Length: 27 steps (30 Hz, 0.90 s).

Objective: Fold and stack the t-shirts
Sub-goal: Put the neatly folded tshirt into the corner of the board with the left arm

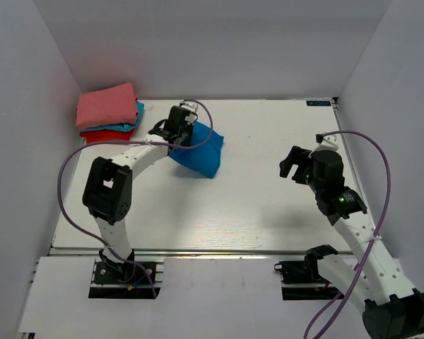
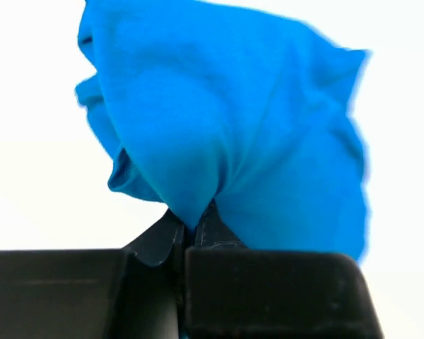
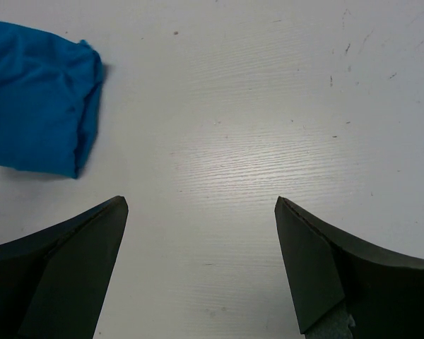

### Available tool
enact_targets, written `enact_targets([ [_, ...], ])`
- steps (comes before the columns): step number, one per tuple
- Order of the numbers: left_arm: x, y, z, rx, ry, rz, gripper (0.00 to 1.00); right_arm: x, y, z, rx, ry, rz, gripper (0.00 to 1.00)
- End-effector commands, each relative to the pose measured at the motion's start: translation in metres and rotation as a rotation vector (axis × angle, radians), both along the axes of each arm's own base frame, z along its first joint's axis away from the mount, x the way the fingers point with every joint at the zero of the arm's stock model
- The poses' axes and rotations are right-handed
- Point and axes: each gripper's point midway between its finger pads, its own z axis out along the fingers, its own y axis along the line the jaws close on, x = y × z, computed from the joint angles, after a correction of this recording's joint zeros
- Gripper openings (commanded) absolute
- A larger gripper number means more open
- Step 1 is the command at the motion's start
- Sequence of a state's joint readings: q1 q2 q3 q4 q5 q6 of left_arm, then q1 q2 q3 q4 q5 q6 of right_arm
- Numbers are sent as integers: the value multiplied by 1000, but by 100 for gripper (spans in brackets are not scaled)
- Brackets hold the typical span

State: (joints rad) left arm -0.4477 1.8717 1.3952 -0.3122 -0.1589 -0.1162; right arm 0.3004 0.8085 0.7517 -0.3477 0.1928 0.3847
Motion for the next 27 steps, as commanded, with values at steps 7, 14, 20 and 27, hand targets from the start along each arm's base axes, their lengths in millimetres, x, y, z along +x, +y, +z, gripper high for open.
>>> enact_targets([
  [7,48,56,142,159,-323,8,0,1,-7,16,11,-55,-39,90],
  [14,83,103,199,278,-433,-20,0,3,-8,32,20,-91,-43,90],
  [20,114,147,224,320,-490,16,0,2,-12,39,4,-90,-60,90],
  [27,149,189,226,302,-501,67,0,4,-15,41,-8,-75,-79,90],
])
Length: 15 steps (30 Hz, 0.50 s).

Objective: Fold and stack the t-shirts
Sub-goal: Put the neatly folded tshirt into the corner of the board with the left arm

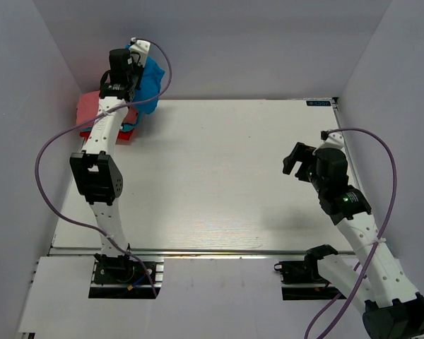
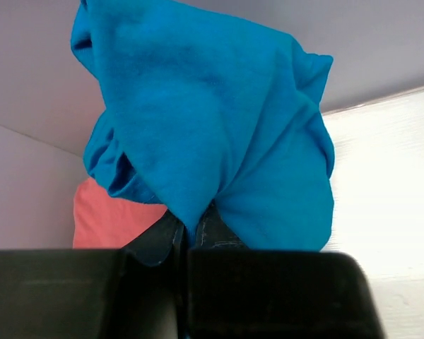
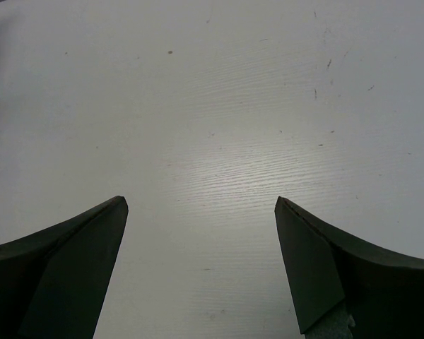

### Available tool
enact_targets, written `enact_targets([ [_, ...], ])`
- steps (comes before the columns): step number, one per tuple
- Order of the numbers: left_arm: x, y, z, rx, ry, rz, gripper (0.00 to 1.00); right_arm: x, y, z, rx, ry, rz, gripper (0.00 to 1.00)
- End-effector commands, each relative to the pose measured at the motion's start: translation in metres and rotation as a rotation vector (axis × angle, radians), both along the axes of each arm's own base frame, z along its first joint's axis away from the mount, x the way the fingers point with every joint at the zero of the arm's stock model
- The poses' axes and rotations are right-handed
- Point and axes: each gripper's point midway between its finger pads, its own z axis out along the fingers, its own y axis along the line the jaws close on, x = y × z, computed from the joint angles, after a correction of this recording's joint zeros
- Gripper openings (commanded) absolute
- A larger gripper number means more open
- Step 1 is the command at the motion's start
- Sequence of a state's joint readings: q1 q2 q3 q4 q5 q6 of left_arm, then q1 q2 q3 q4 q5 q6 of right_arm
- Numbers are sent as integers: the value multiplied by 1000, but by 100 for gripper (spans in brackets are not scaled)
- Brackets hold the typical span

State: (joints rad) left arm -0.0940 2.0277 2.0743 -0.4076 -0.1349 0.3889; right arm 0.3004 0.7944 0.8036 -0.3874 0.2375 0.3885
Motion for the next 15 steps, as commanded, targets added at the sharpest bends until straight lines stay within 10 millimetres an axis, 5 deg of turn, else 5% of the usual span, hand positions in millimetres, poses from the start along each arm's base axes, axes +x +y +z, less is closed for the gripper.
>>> enact_targets([
  [1,9,17,20,-5,-47,-6,0,6,-7,21,-3,-42,-40,90],
  [15,12,120,19,-45,-101,133,0,21,0,-4,-10,15,-31,90],
])
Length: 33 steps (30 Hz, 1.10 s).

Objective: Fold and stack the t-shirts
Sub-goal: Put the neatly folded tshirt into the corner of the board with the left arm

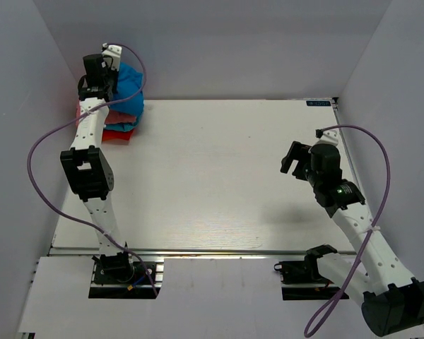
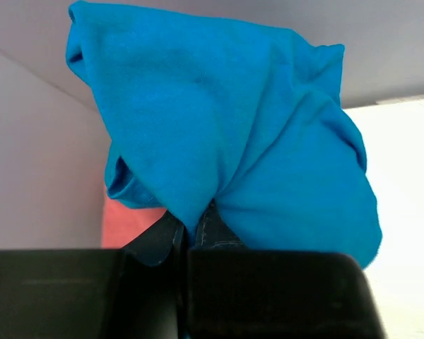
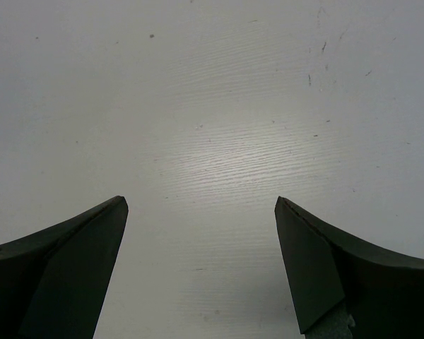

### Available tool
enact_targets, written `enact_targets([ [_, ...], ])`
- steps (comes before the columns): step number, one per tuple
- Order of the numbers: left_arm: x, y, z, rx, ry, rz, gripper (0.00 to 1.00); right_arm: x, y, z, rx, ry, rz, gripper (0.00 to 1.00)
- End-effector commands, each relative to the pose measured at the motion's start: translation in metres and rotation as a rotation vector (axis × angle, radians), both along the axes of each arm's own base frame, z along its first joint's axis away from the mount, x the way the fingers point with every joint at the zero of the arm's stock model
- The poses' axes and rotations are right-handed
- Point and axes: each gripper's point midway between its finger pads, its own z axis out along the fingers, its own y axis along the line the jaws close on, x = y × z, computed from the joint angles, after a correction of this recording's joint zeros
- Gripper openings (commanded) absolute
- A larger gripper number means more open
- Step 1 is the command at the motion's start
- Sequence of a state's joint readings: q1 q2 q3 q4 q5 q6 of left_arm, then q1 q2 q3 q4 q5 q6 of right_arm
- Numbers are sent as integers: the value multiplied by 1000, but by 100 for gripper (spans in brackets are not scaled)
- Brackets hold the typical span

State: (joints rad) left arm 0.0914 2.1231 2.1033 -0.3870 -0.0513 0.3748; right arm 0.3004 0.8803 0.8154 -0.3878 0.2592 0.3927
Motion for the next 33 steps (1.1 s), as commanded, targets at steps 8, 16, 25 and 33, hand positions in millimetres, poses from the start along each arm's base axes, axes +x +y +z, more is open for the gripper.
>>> enact_targets([
  [8,6,57,28,-11,-136,88,0,16,5,4,16,-31,2,90],
  [16,10,98,1,31,-134,288,100,20,6,0,8,-12,0,90],
  [25,5,105,20,-46,-203,391,100,18,15,-5,36,15,36,90],
  [33,-15,47,30,-254,-131,304,100,15,17,4,44,-5,59,90],
])
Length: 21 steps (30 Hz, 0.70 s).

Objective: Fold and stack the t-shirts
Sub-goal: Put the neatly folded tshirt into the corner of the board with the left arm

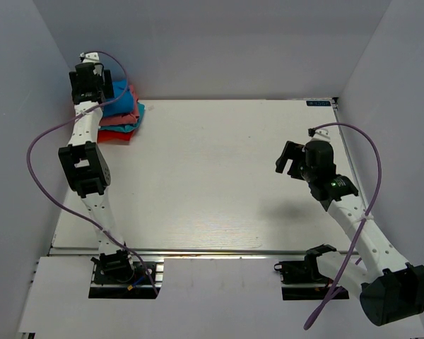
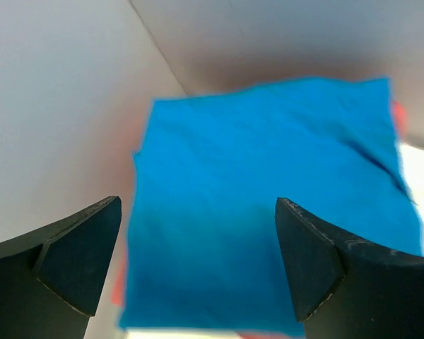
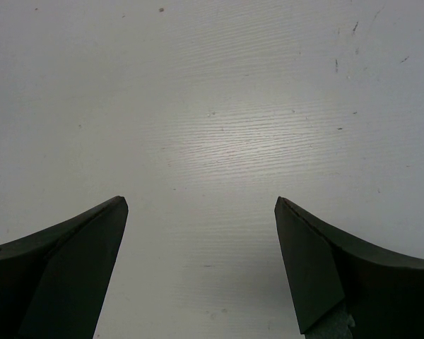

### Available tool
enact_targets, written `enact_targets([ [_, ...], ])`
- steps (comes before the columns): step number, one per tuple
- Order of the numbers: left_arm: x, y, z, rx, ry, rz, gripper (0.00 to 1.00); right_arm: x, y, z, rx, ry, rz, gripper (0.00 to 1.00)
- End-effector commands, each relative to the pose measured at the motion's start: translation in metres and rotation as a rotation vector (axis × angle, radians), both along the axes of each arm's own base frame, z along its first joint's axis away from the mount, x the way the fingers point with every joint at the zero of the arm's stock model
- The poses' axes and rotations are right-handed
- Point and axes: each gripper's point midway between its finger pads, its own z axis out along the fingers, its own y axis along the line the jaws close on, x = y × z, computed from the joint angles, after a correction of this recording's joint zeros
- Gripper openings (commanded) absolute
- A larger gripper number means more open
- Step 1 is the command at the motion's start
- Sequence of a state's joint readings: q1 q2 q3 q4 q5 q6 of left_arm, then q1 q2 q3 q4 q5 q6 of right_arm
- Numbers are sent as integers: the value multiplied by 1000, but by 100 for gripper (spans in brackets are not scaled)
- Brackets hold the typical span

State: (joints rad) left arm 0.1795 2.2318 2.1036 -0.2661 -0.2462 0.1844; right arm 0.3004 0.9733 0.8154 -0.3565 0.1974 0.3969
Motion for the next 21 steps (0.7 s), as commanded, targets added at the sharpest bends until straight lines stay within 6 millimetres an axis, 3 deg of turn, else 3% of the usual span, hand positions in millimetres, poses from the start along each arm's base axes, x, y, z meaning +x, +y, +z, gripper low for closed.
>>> enact_targets([
  [1,-35,-58,55,-230,-22,-95,100,6,4,25,36,-77,9,90],
  [3,-59,-88,58,-342,-7,-158,100,2,9,18,60,-55,29,90],
  [4,-60,-121,66,-408,-53,-224,100,4,12,21,77,-71,33,90],
  [5,-68,-138,68,-425,-69,-265,100,1,17,20,98,-70,59,90],
  [6,-84,-156,34,-450,-8,-276,100,-3,20,14,111,-56,75,90],
  [7,-99,-189,56,-466,-55,-328,100,-4,22,17,118,-68,85,90],
  [9,-121,-218,35,-472,6,-352,100,-9,21,12,120,-59,93,90],
  [10,-134,-249,32,-469,38,-406,100,-14,22,12,125,-56,100,90],
  [13,-184,-274,15,-439,85,-414,100,-24,18,1,116,-34,97,90],
  [14,-211,-295,-14,-449,148,-433,100,-29,17,-5,113,-20,96,90],
  [15,-227,-296,0,-453,97,-437,100,-33,15,-13,107,-2,93,90],
  [16,-241,-303,-5,-462,106,-447,100,-37,14,-20,106,10,93,90],
  [17,-263,-318,-27,-489,157,-468,100,-40,13,-19,105,2,93,90],
  [19,-288,-327,-26,-514,150,-487,100,-46,11,-28,102,14,91,90],
  [20,-307,-341,-40,-515,191,-527,100,-50,9,-33,95,34,90,90],
  [21,-314,-350,-39,-523,184,-566,100,-51,8,-35,98,38,81,90],
])
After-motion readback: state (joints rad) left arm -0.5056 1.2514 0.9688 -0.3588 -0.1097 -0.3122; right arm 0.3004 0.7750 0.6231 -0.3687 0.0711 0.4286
